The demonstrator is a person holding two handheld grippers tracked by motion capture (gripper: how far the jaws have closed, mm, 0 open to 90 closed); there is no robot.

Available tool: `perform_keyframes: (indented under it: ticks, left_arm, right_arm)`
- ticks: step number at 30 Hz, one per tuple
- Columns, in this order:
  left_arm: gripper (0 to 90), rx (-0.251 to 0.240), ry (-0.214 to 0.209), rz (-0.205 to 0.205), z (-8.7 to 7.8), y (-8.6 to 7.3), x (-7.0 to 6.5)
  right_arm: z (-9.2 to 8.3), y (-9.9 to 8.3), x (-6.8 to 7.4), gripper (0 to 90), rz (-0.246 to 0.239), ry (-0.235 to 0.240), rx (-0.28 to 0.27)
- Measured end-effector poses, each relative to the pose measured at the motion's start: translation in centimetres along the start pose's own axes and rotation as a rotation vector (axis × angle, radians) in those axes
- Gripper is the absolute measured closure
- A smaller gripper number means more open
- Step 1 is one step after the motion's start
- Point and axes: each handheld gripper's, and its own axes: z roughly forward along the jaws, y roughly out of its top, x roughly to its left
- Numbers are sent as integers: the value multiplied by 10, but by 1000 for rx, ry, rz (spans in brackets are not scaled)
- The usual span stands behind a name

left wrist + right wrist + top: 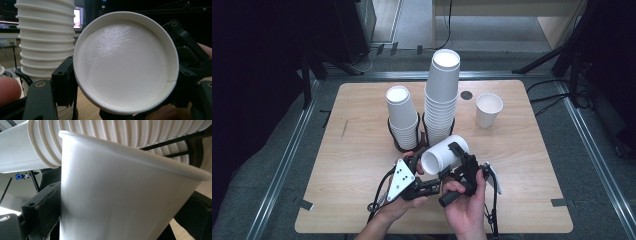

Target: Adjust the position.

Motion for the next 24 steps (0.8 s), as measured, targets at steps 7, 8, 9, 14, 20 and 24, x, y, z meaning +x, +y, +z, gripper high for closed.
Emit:
perform_keyframes:
  ticks: [7,8,9,14,20,24]
  left_arm:
    - [238,11,5,-4,1,-1,1]
    - [235,14,1,-11,1,-2,1]
    - [233,15,1,-11,1,-2,1]
    - [221,26,-3,-15,0,0,3]
    - [161,49,-10,-30,0,5,5]
    - [95,53,-5,-37,0,7,5]
  right_arm:
    - [0,-1,-1,104,27,7,-3]
    - [0,-2,0,111,23,8,-6]
    - [0,-2,0,117,12,4,-17]
    - [0,-4,-2,144,15,24,-25]
    - [0,-3,0,154,24,39,-40]
    - [-1,-2,1,155,18,43,-52]
